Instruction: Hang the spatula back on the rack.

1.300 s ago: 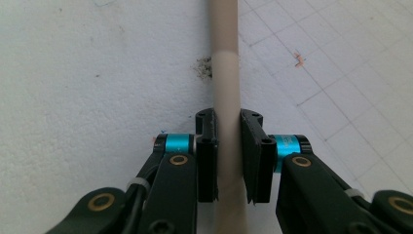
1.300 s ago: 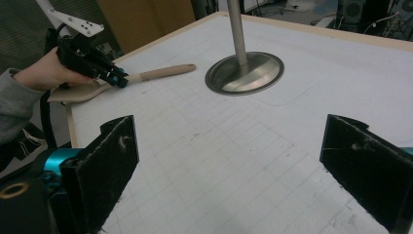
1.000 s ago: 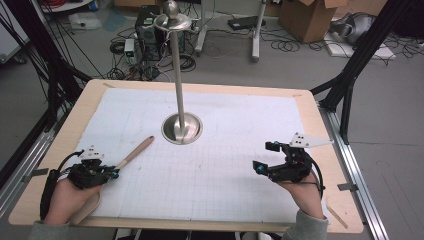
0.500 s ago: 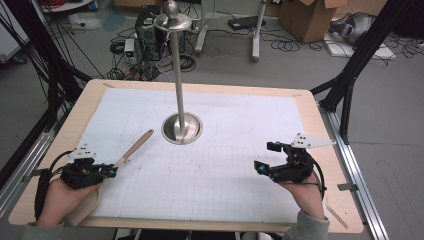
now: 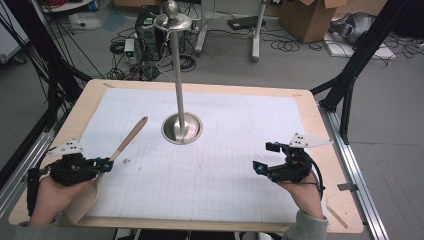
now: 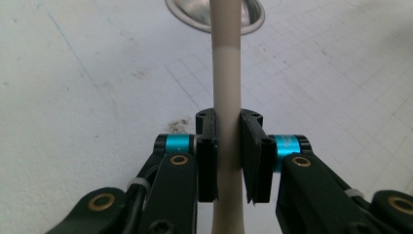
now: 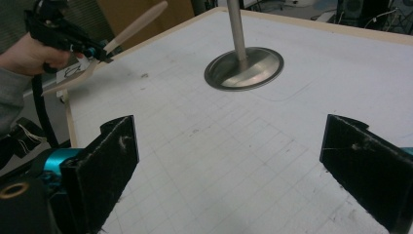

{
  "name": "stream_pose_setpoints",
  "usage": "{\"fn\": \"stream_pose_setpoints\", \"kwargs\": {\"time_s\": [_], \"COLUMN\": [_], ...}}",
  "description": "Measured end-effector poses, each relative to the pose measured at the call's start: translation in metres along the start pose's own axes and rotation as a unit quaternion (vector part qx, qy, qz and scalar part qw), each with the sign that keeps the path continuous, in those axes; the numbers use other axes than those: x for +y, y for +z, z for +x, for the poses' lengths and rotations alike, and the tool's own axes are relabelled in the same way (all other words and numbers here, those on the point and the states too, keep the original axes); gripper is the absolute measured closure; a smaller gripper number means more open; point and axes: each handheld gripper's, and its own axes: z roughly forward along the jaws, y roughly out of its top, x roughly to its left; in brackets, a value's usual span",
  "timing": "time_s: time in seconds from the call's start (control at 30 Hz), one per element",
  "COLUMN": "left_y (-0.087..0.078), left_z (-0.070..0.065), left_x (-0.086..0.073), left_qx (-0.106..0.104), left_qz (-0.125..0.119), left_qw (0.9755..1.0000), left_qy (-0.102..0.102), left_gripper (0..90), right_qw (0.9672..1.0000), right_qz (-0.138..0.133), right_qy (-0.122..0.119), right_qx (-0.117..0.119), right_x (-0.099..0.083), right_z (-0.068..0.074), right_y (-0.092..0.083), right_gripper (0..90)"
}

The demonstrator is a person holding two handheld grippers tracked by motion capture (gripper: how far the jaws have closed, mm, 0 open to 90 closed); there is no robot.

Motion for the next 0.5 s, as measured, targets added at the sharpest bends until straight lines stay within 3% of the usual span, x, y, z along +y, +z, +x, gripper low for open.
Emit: {"fn": "stream_pose_setpoints", "kwargs": {"time_s": [0.5], "left_y": [-0.011], "left_z": [-0.005], "left_x": [0.025], "left_qx": [-0.006], "left_qz": [-0.021], "left_qw": [0.9992], "left_qy": [0.032], "left_gripper": [77.9], "right_qw": [1.0], "right_qz": [-0.005], "right_qy": [0.005], "right_qx": [0.001], "right_x": [-0.001], "right_z": [-0.001], "right_y": [-0.004], "right_gripper": [6.2]}}
